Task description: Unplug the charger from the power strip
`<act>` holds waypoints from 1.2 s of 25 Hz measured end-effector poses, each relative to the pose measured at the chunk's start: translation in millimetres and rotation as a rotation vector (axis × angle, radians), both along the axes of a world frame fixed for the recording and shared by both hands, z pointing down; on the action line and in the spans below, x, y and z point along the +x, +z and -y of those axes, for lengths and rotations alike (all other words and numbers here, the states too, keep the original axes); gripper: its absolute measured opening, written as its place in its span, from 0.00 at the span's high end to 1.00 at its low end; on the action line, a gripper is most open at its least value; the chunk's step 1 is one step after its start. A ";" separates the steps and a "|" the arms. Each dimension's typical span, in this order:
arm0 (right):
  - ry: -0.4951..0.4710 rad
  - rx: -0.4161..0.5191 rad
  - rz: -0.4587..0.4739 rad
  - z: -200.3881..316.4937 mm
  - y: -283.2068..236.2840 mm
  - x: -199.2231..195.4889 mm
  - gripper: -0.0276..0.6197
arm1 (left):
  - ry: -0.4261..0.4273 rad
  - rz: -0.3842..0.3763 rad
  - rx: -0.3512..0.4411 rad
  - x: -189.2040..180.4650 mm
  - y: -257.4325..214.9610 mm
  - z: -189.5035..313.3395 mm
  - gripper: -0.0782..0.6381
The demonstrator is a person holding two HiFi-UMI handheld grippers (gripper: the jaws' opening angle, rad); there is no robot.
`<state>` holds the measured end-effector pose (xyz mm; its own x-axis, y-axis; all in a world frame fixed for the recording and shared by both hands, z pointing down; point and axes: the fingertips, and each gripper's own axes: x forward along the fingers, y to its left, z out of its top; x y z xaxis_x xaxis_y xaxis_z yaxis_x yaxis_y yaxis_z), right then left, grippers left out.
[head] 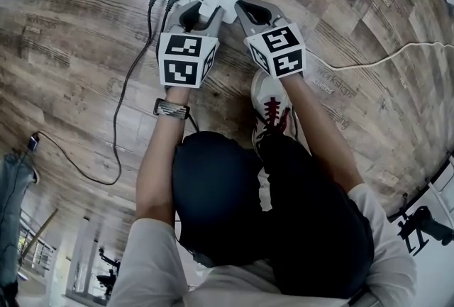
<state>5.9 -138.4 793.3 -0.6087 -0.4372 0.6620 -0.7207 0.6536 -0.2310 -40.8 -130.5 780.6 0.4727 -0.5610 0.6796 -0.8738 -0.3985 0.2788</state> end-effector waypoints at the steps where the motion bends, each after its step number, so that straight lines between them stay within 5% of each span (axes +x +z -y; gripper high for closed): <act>1: 0.000 0.001 0.001 -0.1 0.0 -0.3 0.95 | 0.002 0.006 0.002 -0.4 0.0 -0.2 0.68; 11: 0.010 0.011 0.009 -2.6 0.7 -1.8 0.95 | 0.146 0.215 0.061 1.5 0.9 -2.3 0.70; 14: 0.010 0.012 0.013 -2.8 0.4 -2.2 0.95 | 0.144 0.213 0.065 1.2 0.5 -2.3 0.70; 22: 0.014 0.021 0.009 -2.4 0.5 -2.5 0.95 | 0.046 0.058 0.009 -4.0 1.0 -1.9 0.69; 30: 0.009 0.018 0.013 -3.4 1.0 -3.7 0.95 | 0.158 0.221 0.050 -1.1 1.4 -3.7 0.70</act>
